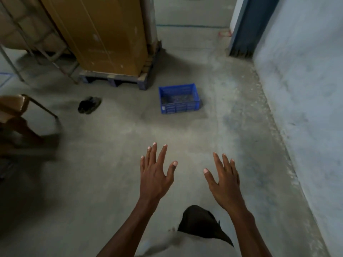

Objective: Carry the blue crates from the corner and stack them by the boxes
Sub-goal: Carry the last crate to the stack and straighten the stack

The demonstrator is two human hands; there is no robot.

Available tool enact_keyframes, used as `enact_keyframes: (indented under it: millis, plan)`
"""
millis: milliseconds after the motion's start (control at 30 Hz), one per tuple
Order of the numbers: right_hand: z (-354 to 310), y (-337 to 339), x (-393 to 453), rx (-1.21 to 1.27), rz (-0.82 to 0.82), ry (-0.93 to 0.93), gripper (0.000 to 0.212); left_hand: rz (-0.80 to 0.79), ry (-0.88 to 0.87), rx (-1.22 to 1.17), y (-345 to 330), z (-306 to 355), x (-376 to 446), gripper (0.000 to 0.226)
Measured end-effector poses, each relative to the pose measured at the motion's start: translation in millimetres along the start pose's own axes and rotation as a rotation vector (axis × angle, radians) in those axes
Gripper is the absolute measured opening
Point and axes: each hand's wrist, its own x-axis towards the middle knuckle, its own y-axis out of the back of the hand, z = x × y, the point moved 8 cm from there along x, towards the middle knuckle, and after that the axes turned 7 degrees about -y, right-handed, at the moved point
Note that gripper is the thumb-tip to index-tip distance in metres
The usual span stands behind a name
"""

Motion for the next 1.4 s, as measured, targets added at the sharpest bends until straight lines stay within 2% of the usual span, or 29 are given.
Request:
enact_keyframes:
  millis: [133,267,533,633,833,967,1067,1100,1200,1400]
  plan:
    - [-11.6,-5.6,129.0,0.025,0.005,-0.051,0.069,-0.032,0.023,-0.002,-32.2,-24.0,111.4,0.071]
    - [-34.5,-14.1,263.0,-0.035,-0.106,-0.009,0.073,-0.069,0.093,0.061,-60.0,-58.4,217.8,0.072]
    - [-113.0,-3.2,507.1,-0.16,-0.26,0.107,0.078,0.027,0.244,-0.003,-55.3,-82.3,432.3,0.074]
    - [-142.0,-7.0,596.0,-0.138,-0.287,0.119,0.091,0.032,0.278,-0.038,-68.4,-101.5,517.9,0.075]
    - [-170.5,-36.5,779.2,-0.128,-0.3,0.065,0.098,-0.049,0.226,0.013,-118.4,-161.3,703.9,0.075]
    - [-170.7,-60.1,881.5,-0.108,-0.395,-0.085,0.095,-0.231,0.211,0.041,-175.4,-196.8,819.7,0.077]
    - [-173.0,-74.6,952.3,-0.078,-0.447,-0.173,0.108,-0.353,0.185,0.078,-213.2,-219.8,894.0,0.081]
    - [-172.3,-81.1,975.6,-0.069,-0.464,-0.199,0.106,-0.385,0.193,0.094,-226.5,-229.9,916.5,0.08]
    - [-156.8,-110.1,1047.5,-0.071,-0.513,-0.277,0.081,-0.449,0.235,0.172,-271.2,-263.9,976.0,0.074]
    - [-82.1,-215.4,1186.7,-0.055,-0.622,-0.421,0.071,-0.517,0.392,0.196,-397.7,-366.1,1061.7,0.068]
